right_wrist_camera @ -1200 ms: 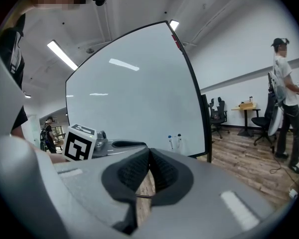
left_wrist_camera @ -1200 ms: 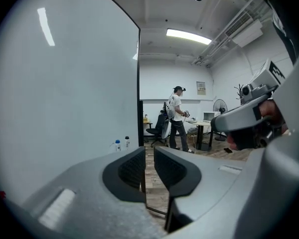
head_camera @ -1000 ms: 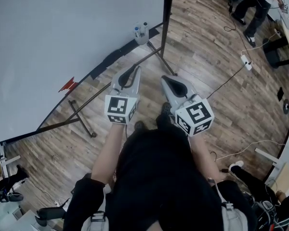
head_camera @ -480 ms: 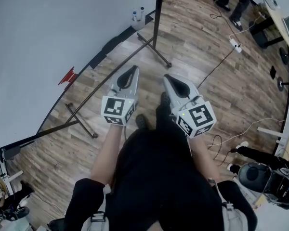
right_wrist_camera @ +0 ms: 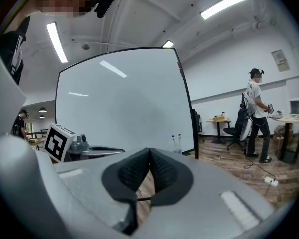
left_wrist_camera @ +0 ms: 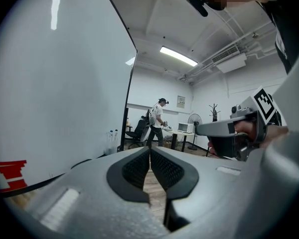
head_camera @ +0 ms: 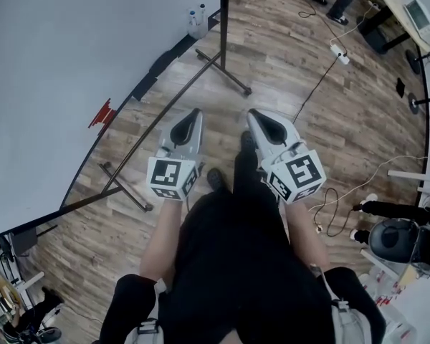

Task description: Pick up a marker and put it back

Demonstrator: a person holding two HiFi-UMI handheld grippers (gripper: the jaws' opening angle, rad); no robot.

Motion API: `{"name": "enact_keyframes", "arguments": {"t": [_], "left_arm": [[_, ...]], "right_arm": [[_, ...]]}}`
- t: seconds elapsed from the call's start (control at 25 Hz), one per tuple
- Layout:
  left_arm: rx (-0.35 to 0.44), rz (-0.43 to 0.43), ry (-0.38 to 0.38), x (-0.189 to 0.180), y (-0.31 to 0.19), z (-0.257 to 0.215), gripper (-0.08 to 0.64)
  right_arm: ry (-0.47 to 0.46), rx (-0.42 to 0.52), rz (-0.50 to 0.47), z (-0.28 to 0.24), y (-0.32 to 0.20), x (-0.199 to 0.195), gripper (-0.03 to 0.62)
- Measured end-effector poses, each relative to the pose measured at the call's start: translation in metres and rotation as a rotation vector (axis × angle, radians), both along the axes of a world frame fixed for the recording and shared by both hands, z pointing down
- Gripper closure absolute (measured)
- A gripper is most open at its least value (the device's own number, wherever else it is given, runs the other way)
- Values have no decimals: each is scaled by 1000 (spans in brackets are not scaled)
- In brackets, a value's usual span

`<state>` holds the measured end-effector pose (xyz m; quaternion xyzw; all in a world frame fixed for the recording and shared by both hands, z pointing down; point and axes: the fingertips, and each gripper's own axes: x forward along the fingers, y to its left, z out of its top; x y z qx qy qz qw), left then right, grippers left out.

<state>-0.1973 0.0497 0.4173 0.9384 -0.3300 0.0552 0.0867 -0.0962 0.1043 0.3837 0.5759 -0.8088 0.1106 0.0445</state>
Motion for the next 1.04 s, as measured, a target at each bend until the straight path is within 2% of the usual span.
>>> {"name": "enact_keyframes", "arguments": {"t": [0.44,1.04], "left_arm": [[27,-11,19,-24,-9,-14,543],[27,27,29,-15,-9,-11,543]], "right_arm": [[47,16,-30,-2,-14,-25,592],[75,5,-23,5,-11,-28,592]]}}
